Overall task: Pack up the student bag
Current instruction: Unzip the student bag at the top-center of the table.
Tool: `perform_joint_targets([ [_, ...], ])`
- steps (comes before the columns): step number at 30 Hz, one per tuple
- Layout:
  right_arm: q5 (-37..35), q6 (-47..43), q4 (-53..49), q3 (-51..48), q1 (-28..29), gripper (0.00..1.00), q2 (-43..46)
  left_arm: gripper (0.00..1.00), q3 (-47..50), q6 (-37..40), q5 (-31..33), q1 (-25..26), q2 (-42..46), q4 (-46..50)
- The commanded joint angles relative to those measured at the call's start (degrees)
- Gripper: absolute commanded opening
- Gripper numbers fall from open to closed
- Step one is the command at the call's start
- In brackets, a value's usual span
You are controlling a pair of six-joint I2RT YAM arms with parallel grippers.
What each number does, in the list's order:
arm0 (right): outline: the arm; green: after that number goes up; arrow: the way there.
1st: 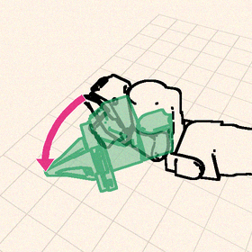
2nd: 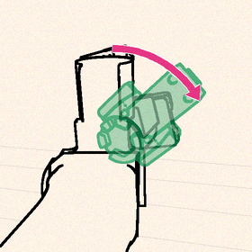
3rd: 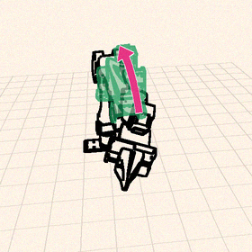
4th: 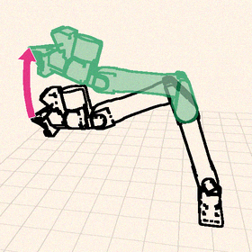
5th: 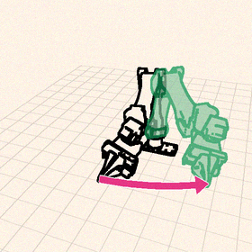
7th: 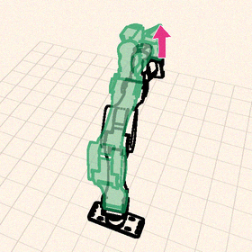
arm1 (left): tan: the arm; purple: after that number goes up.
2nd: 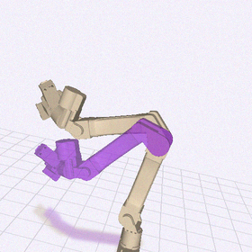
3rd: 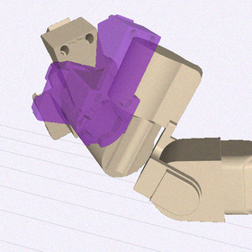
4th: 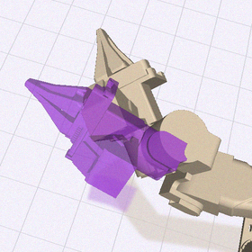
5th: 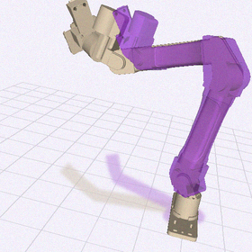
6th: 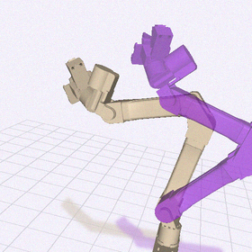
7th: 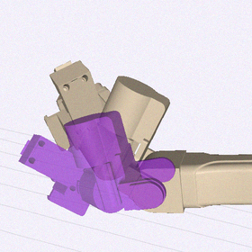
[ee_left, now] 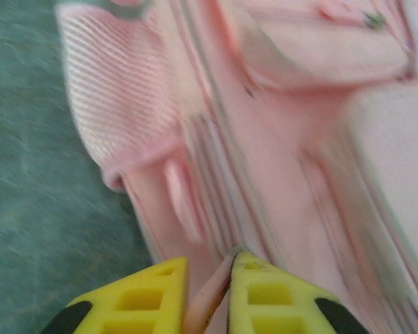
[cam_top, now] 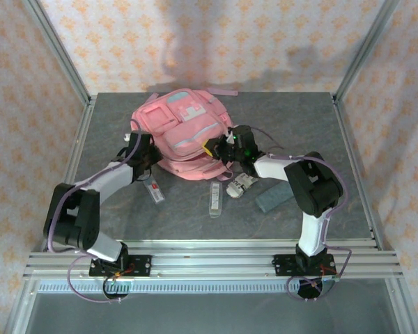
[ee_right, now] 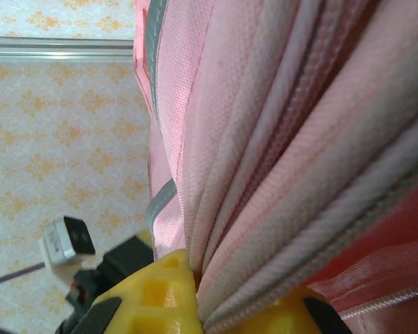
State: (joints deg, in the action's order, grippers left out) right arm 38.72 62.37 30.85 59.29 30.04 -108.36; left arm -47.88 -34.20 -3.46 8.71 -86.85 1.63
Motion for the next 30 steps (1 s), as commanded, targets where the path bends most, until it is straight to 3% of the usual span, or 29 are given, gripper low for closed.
perform_joint_targets([
  [1, -5.15, -1.71, 0.88, 1.28, -3.59, 0.00, 3.24, 0.25, -2.42, 2.04, 12.68, -4.25, -1.69, 6.67],
  [4, -4.33, -2.69, -0.72, 2.65, -3.67, 0.00, 2.74, 0.41, -2.84, 2.63, 11.04, -4.33, -1.20, 7.29],
  [10, -1.80, -6.37, -7.32, 6.68, -3.67, 0.00, 0.83, 0.58, 2.41, 2.88, 5.11, -2.40, 6.19, 5.64],
  [12, -1.05, -8.15, -11.17, 8.02, -3.65, 0.14, 0.15, 0.62, 4.66, 2.82, 3.61, -1.07, 9.20, 5.09],
  [14, -1.26, -10.90, -16.49, 9.09, -3.61, 0.27, 0.11, 0.64, 6.47, 2.58, 2.16, 0.33, 11.70, 4.99],
  [16, -2.91, -14.05, -21.03, 8.74, -3.67, 0.33, 1.48, 0.64, 8.26, 2.47, 0.76, 2.01, 14.00, 4.96],
  [24, -15.57, -25.70, -34.97, 4.14, -3.68, 0.44, 14.62, 0.67, 13.59, 0.95, -2.87, 8.37, 20.40, 2.10],
  [30, -23.36, -28.44, -41.47, 1.17, -3.67, 0.54, 22.61, 0.72, 17.76, -4.40, -4.16, 13.13, 22.36, -4.00],
])
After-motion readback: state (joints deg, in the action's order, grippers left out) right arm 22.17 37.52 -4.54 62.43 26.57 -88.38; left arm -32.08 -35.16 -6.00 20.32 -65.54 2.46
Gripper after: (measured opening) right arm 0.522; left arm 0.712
